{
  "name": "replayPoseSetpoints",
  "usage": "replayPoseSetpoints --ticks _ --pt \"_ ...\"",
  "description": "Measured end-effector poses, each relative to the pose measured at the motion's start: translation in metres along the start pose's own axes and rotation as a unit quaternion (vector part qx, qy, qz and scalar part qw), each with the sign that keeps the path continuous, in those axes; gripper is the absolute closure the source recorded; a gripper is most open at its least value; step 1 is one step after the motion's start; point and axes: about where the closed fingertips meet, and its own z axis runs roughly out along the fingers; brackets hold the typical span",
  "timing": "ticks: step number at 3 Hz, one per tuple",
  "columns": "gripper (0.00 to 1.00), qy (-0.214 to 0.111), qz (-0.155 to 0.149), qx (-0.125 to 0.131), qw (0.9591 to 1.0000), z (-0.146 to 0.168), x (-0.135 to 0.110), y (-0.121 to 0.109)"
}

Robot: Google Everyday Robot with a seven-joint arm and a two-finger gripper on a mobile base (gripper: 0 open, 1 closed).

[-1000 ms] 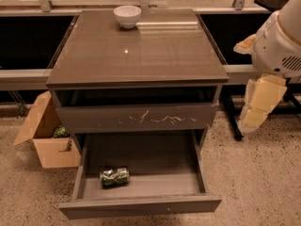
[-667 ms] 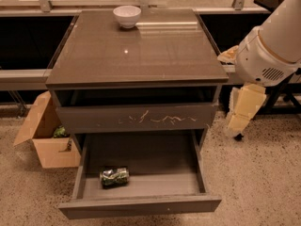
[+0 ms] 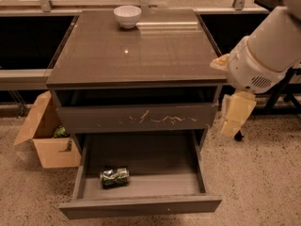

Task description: Pick green can from middle drawer and place on counter

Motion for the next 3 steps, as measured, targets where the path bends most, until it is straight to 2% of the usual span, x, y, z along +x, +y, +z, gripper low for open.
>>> replayPoseSetpoints --ticks 1,3 --pt "0.00 -0.011 -0.029 -0.025 0.9992 0.073 -0.008 0.014" --pt "0.00 -0.063 -0.043 -0.061 0.9952 0.167 -0.025 0.031"
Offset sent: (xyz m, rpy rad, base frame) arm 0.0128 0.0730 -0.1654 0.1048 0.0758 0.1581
